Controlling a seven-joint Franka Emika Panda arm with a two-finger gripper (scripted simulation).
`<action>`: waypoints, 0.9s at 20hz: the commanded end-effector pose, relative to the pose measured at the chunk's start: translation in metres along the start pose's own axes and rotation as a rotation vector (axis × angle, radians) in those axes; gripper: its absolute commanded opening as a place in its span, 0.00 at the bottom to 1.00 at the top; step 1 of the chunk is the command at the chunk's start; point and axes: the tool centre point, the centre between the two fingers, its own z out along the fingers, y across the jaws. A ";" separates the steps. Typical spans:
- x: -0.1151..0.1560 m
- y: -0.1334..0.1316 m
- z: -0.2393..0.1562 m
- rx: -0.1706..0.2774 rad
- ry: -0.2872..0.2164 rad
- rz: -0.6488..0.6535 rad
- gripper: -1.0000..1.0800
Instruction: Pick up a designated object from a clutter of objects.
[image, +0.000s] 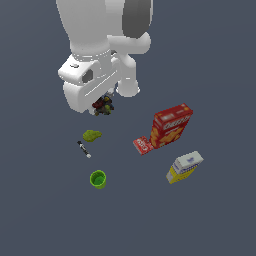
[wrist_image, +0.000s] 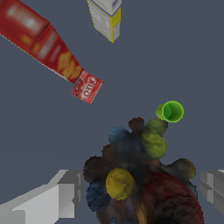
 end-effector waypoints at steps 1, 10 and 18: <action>-0.007 0.003 -0.024 0.000 -0.001 0.000 0.00; -0.022 0.014 -0.079 0.000 -0.002 0.001 0.00; -0.025 0.018 -0.093 0.000 -0.003 0.001 0.00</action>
